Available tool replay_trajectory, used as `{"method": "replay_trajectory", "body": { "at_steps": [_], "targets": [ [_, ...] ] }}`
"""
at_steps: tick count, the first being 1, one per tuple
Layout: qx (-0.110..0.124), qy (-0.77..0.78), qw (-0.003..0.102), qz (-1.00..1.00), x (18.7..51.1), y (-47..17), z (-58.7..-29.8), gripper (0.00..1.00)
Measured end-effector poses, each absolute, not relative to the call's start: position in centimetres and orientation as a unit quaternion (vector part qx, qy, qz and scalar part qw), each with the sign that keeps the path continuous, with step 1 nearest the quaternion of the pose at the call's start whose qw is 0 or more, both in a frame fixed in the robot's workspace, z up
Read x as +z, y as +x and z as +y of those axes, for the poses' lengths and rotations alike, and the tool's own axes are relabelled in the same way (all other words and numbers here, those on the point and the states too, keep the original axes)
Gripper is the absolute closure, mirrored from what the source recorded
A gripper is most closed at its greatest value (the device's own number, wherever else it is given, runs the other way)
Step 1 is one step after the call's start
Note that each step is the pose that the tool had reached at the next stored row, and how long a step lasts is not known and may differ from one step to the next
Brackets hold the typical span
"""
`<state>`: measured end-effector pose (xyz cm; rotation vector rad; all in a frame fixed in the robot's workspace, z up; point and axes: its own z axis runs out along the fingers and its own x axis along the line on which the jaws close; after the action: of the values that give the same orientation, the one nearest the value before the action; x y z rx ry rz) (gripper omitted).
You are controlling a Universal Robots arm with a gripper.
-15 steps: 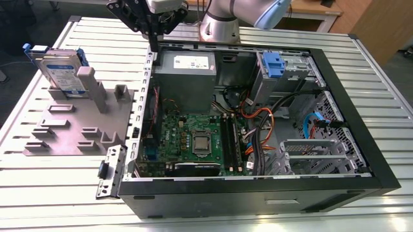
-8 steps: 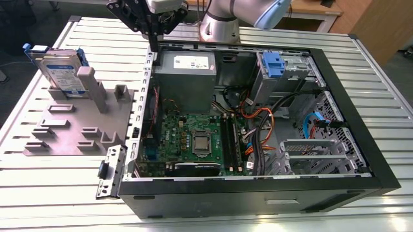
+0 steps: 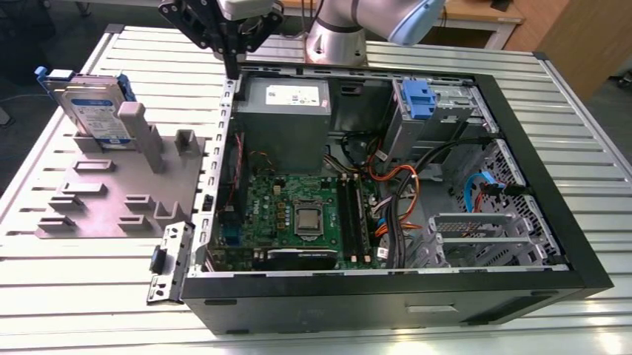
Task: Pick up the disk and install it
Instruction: 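Reach for the disk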
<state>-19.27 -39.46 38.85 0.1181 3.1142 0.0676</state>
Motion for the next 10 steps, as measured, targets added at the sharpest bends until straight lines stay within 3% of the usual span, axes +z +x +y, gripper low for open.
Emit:
{"method": "replay_trajectory", "body": {
  "at_steps": [10],
  "targets": [
    [0.022,0.038,0.012,0.999,38.8,-20.8,-39.4,0.89]
  ]
}}
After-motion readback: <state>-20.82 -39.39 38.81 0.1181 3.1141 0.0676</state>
